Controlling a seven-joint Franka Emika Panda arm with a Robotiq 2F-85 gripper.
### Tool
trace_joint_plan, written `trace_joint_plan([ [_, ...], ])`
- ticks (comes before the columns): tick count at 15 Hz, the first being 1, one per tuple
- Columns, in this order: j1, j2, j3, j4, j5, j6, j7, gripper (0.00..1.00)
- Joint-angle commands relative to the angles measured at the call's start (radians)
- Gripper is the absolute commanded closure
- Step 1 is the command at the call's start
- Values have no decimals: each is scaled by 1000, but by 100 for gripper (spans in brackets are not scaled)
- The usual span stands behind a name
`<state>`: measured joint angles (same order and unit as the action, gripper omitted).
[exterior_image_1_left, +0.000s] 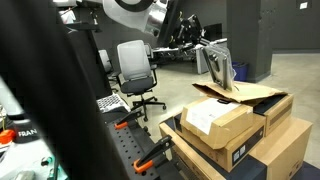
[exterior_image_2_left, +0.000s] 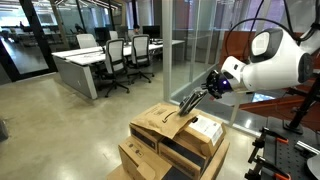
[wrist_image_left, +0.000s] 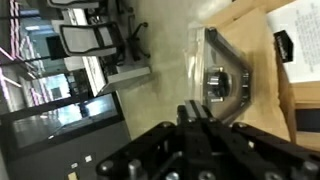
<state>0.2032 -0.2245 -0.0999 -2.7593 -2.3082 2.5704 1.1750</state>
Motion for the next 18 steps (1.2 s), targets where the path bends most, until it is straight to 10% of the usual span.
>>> trace_joint_plan([
  [1,-11,17,14,14,-12,-8,-6,100],
  [18,-11,63,55,24,-5,-56,1,100],
])
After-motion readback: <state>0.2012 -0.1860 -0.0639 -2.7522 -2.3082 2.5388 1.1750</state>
